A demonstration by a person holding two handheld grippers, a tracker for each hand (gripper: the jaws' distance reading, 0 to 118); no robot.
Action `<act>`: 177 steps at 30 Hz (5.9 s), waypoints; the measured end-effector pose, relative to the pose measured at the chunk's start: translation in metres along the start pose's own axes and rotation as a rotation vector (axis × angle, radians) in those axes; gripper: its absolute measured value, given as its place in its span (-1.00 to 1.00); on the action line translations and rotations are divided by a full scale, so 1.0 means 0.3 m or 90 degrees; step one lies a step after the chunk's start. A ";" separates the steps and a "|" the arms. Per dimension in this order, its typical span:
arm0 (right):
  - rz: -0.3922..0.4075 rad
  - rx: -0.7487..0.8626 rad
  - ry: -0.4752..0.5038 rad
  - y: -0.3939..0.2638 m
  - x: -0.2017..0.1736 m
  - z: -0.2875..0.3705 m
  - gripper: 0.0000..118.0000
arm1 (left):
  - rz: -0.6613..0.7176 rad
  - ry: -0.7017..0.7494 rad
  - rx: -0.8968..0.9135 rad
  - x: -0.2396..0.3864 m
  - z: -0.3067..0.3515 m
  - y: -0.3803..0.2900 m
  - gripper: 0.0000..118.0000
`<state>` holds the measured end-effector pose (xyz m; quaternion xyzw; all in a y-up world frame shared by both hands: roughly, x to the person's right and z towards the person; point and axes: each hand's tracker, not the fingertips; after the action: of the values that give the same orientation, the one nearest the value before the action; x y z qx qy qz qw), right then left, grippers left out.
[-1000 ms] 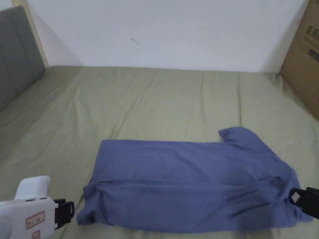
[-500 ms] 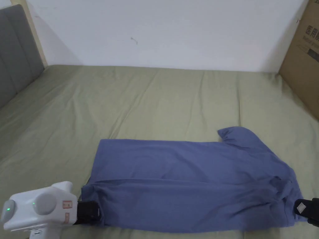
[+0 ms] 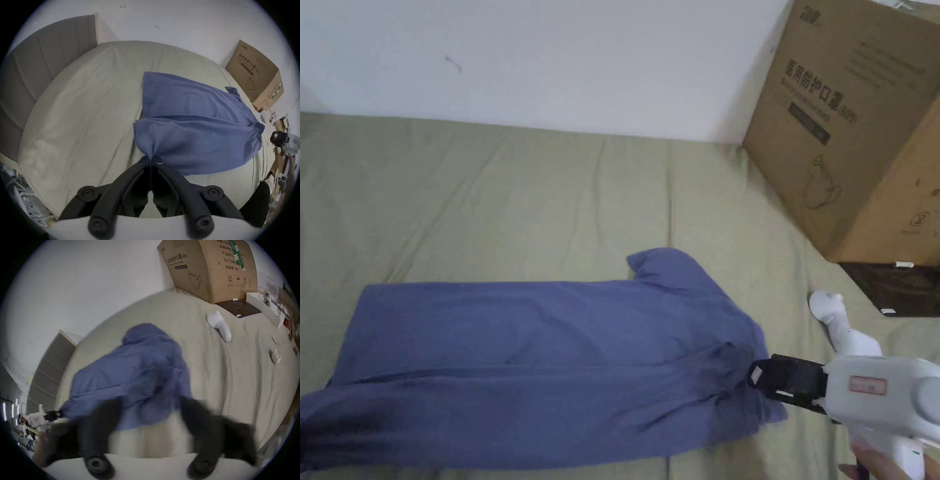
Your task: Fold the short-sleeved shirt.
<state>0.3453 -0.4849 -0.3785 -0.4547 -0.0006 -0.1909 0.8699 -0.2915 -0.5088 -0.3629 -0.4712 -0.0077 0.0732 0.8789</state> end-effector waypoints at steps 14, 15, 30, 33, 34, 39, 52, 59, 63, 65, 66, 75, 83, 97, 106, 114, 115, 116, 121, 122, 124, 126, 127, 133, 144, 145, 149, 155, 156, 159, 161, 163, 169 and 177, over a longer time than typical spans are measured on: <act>0.141 -0.132 -0.123 0.022 -0.021 -0.260 -0.05 | -0.001 0.018 -0.020 0.017 0.008 -0.007 -0.96; 0.153 -0.128 -0.120 0.013 -0.048 -0.240 -0.28 | 0.000 0.018 -0.018 0.019 0.012 -0.007 -0.96; 0.092 -0.098 -0.042 -0.108 0.026 0.125 -0.93 | -0.014 -0.018 -0.014 -0.047 0.180 -0.027 -0.96; 0.070 -0.113 -0.034 -0.193 0.064 0.173 -0.93 | -0.015 -0.032 -0.043 -0.079 0.213 -0.095 -0.96; 0.064 -0.124 -0.032 -0.221 0.077 0.178 -0.93 | -0.020 -0.031 -0.056 -0.087 0.215 -0.118 -0.96; 0.065 -0.158 -0.029 -0.320 0.113 0.121 -0.90 | -0.027 -0.047 -0.090 -0.112 0.176 -0.200 -0.92; 0.122 -0.023 -0.089 -0.261 -0.090 0.199 0.96 | 0.001 -0.065 0.026 -0.039 0.279 -0.118 0.95; 0.177 0.077 -0.010 -0.178 -0.348 0.262 -1.00 | -0.042 -0.015 0.102 0.093 0.339 -0.011 -1.00; 0.181 0.090 0.028 -0.129 -0.448 0.221 -1.00 | -0.046 -0.033 0.106 0.116 0.288 0.082 -1.00; 0.185 0.091 0.041 -0.103 -0.476 0.195 -1.00 | -0.059 -0.011 0.094 0.107 0.229 0.176 -1.00; 0.184 0.089 0.043 -0.094 -0.483 0.183 -1.00 | -0.060 -0.026 0.078 0.086 0.181 0.235 -1.00; 0.153 0.021 0.034 -0.055 -0.430 0.046 -1.00 | -0.085 -0.028 -0.077 -0.002 -0.371 0.518 0.96; 0.137 -0.014 -0.002 0.025 -0.330 -0.043 -1.00 | -0.163 -0.018 -0.116 0.032 -0.465 0.498 0.28; 0.107 -0.112 -0.132 0.488 -0.178 -0.528 0.96 | -0.085 -0.094 -0.042 -0.010 -0.260 0.471 -0.98; 0.190 -0.144 -0.111 0.408 -0.228 -0.544 -1.00 | -0.083 -0.084 -0.061 -0.015 -0.270 0.456 -0.98; 0.167 -0.010 -0.045 0.402 -0.248 -0.240 -1.00 | -0.063 -0.111 -0.020 -0.029 -0.138 0.461 -0.98; 0.154 0.005 -0.034 0.402 -0.227 -0.184 -1.00 | -0.065 -0.115 -0.014 -0.034 -0.108 0.459 -0.98; 0.143 0.019 -0.022 0.397 -0.211 -0.122 -1.00 | -0.066 -0.118 -0.008 -0.040 -0.074 0.456 -0.98; 0.092 0.051 0.030 0.302 -0.137 0.149 -1.00 | -0.067 -0.148 0.022 -0.070 0.107 0.399 -0.98; 0.086 0.047 0.033 0.268 -0.122 0.191 -1.00 | -0.069 -0.153 0.023 -0.072 0.145 0.374 -0.98; 0.077 0.039 0.038 0.196 -0.095 0.255 -1.00 | -0.075 -0.160 0.020 -0.074 0.197 0.317 -0.98; 0.062 0.022 0.041 0.108 -0.062 0.290 -1.00 | -0.078 -0.161 0.000 -0.075 0.226 0.245 -0.98; 0.058 0.005 0.041 0.057 -0.047 0.288 -1.00 | -0.076 -0.160 -0.018 -0.080 0.228 0.203 -0.98; 0.027 -0.101 -0.007 -0.206 0.052 0.165 -1.00 | -0.041 -0.148 -0.156 -0.117 0.093 -0.048 -0.96; 0.102 0.068 -0.103 -0.188 -0.107 0.284 0.99 | 0.042 -0.161 -0.021 -0.090 0.219 -0.029 0.93; 0.113 0.081 -0.101 -0.175 -0.153 0.309 0.99 | 0.030 -0.156 0.012 -0.060 0.255 -0.007 0.93; 0.153 0.128 -0.091 -0.162 -0.359 0.345 0.99 | -0.048 -0.049 0.130 0.119 0.367 0.060 0.93; 0.209 0.123 -0.092 -0.176 -0.547 0.205 0.00 | -0.076 -0.027 0.142 0.328 0.315 0.067 -0.62; 0.217 0.116 -0.101 -0.182 -0.564 0.183 -0.73 | -0.080 -0.028 0.133 0.351 0.297 0.061 -0.97; 0.242 0.100 -0.162 -0.206 -0.599 0.117 -1.00 | -0.096 0.000 0.156 0.390 0.250 0.019 -0.96; 0.241 0.086 -0.174 -0.218 -0.604 0.092 -1.00 | -0.092 0.022 0.166 0.409 0.239 0.002 -0.96; 0.223 0.079 -0.172 -0.226 -0.600 0.082 -1.00 | -0.087 0.028 0.166 0.415 0.237 -0.013 -0.96; 0.206 0.089 -0.169 -0.232 -0.612 0.066 -1.00 | -0.041 -0.030 0.126 0.239 0.214 0.004 -0.96; 0.223 0.051 -0.147 -0.231 -0.625 0.028 -1.00 | 0.235 -0.589 -0.037 -0.368 0.049 -0.058 -0.96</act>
<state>0.1500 -0.4517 -0.3514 -0.4315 -0.0291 0.0169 0.9015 -0.3999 -0.5211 -0.3342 -0.4072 -0.3155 0.4286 0.7422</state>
